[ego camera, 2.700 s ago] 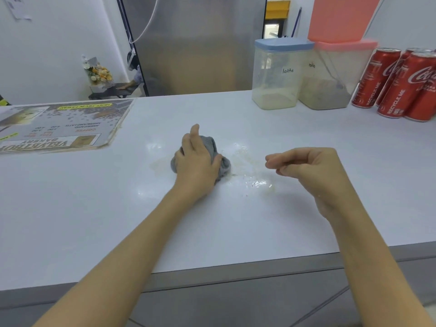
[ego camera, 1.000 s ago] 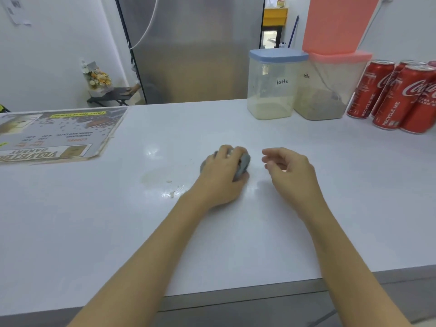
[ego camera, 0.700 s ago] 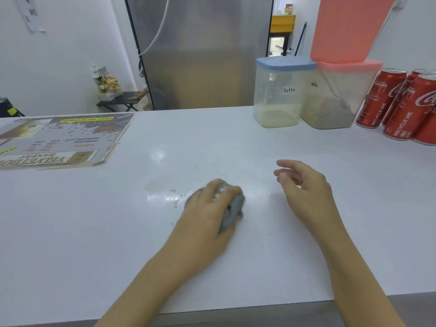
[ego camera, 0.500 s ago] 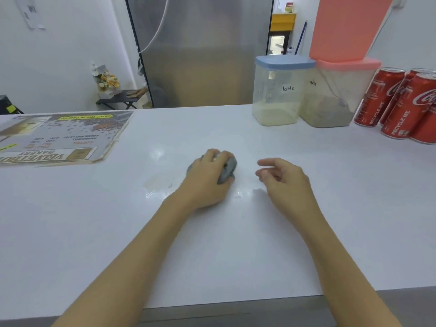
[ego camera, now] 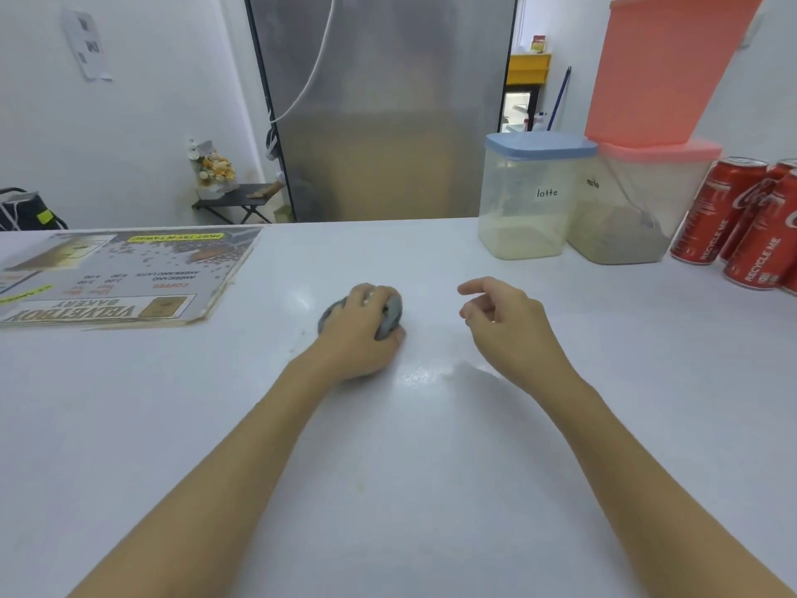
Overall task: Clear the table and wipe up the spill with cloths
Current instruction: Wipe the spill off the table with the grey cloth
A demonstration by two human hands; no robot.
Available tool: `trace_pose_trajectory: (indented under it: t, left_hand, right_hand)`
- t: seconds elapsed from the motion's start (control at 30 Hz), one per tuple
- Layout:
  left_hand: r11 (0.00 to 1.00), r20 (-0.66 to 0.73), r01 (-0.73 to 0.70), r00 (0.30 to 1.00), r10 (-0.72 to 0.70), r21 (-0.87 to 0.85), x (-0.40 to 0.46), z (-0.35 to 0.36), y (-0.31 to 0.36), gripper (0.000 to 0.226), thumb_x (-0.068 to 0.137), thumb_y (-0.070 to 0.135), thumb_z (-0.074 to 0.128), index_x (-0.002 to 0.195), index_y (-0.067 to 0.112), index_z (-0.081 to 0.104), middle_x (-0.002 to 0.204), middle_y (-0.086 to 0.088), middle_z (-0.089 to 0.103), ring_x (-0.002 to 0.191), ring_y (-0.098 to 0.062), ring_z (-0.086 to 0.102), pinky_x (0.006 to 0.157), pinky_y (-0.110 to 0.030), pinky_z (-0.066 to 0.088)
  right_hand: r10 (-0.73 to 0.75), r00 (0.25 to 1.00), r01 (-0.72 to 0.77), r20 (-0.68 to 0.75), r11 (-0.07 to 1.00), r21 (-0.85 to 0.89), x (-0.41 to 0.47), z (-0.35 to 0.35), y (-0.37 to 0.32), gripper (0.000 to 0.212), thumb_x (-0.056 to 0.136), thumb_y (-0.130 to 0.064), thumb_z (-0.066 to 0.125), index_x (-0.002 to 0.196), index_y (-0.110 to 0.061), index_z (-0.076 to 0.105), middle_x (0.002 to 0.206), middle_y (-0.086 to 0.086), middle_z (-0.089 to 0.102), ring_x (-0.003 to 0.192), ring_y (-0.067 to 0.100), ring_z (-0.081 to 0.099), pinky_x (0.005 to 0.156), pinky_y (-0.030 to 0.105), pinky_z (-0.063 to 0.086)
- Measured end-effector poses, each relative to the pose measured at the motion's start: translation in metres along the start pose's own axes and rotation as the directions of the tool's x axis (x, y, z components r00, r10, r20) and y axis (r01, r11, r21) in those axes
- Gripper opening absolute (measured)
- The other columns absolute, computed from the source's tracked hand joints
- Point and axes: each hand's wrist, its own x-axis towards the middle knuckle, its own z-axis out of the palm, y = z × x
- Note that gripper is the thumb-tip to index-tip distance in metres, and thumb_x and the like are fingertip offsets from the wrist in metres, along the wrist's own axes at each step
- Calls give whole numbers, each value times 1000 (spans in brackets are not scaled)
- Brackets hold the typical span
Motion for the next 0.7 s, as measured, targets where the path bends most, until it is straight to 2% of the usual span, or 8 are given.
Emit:
trace_pose_trajectory:
  t: [0.1, 0.17, 0.23, 0.33, 0.4, 0.47, 0.53, 0.7]
  left_hand:
    - [990, 57, -134, 989, 137, -43, 5, 11, 27, 51, 68, 57, 37, 114, 34, 41, 130, 9, 43, 127, -21, 38, 106, -40, 33]
    - [969, 100, -235, 965, 243, -81, -15, 13, 37, 37, 79, 44, 49, 114, 32, 44, 126, 10, 43, 122, -14, 40, 105, -30, 32]
    - [953, 100, -291, 949, 299, -84, -31, 9, 34, 31, 88, 30, 53, 118, 30, 45, 127, 12, 40, 114, -8, 43, 94, -17, 29]
    - [990, 62, -142, 988, 142, 9, -13, -1, 16, 27, 91, 27, 50, 117, 27, 44, 128, 8, 39, 114, -15, 44, 90, -20, 28]
    - [999, 33, -31, 999, 30, 33, 18, -2, 9, 29, 90, 31, 49, 118, 25, 43, 131, 3, 39, 119, -23, 44, 99, -30, 33]
    - [1000, 48, -25, 999, 26, -8, 40, 2, 13, 34, 85, 36, 48, 117, 27, 44, 132, 3, 41, 124, -24, 41, 106, -39, 32]
    - [987, 84, -143, 985, 149, -74, 46, 10, 28, 33, 81, 34, 49, 113, 27, 47, 128, 6, 45, 125, -18, 39, 106, -40, 33]
    - [907, 186, -379, 892, 411, -186, -12, 14, 69, 31, 86, 14, 59, 115, 13, 50, 123, 2, 47, 107, -16, 48, 86, -18, 36]
  right_hand:
    - [-16, 998, 13, -67, 999, -47, -2, -7, 2, 29, 94, -15, 41, 118, -22, 57, 88, 2, 66, 84, 16, 58, 73, 30, 47]
    - [-22, 994, 16, -107, 998, -58, -3, -13, 4, 28, 95, -15, 41, 117, -22, 57, 87, 3, 67, 85, 18, 59, 75, 31, 47]
    - [-22, 993, 14, -119, 998, -62, -6, -16, 4, 28, 95, -15, 41, 116, -22, 58, 86, 4, 67, 84, 19, 60, 76, 32, 47]
    - [-52, 994, 42, -98, 994, -104, -11, -12, 1, 28, 96, -16, 41, 118, -21, 57, 91, 5, 67, 89, 23, 60, 82, 38, 49]
    - [-80, 995, 71, -53, 985, -159, -13, -5, -1, 31, 97, -17, 38, 123, -20, 54, 101, 4, 66, 95, 24, 58, 85, 39, 48]
    - [-94, 996, 90, -6, 970, -228, -15, 0, -1, 33, 98, -17, 36, 128, -20, 50, 105, 3, 64, 97, 24, 57, 84, 37, 47]
    - [-100, 995, 95, 0, 951, -293, -14, 1, 1, 33, 98, -15, 35, 128, -19, 48, 107, 4, 62, 97, 24, 55, 79, 34, 44]
    - [-85, 992, 52, -96, 952, -303, -10, -6, 4, 34, 96, -11, 37, 126, -16, 52, 114, 5, 62, 103, 24, 56, 79, 31, 39]
